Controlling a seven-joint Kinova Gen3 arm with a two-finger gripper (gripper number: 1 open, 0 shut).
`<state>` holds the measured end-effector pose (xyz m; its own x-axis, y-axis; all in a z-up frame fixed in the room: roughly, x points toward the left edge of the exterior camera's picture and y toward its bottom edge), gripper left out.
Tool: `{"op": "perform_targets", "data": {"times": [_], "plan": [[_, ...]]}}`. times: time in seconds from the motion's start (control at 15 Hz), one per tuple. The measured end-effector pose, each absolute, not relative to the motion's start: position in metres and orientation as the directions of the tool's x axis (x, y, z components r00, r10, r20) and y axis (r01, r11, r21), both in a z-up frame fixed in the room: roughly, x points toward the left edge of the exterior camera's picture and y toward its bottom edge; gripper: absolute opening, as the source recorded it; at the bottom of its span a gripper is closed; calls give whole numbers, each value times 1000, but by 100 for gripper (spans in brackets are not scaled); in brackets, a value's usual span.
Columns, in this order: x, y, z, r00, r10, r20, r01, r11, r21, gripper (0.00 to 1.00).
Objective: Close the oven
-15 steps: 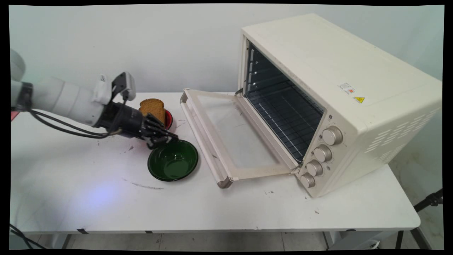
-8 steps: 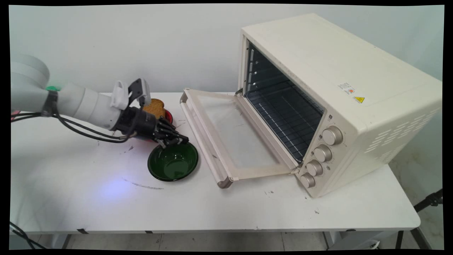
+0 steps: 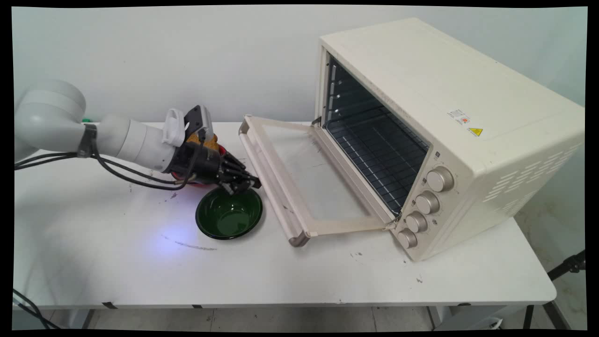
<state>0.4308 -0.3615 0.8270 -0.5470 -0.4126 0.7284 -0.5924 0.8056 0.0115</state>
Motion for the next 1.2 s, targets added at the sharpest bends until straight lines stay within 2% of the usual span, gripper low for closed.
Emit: {"op": "perform_targets", "data": {"times": [0.6,1.2], "plan": [[416,-385,850,-432,-319,843,-605,796,-9,0],[391,-417,914,-299,-235,925,-631,776,-8,0]]}}
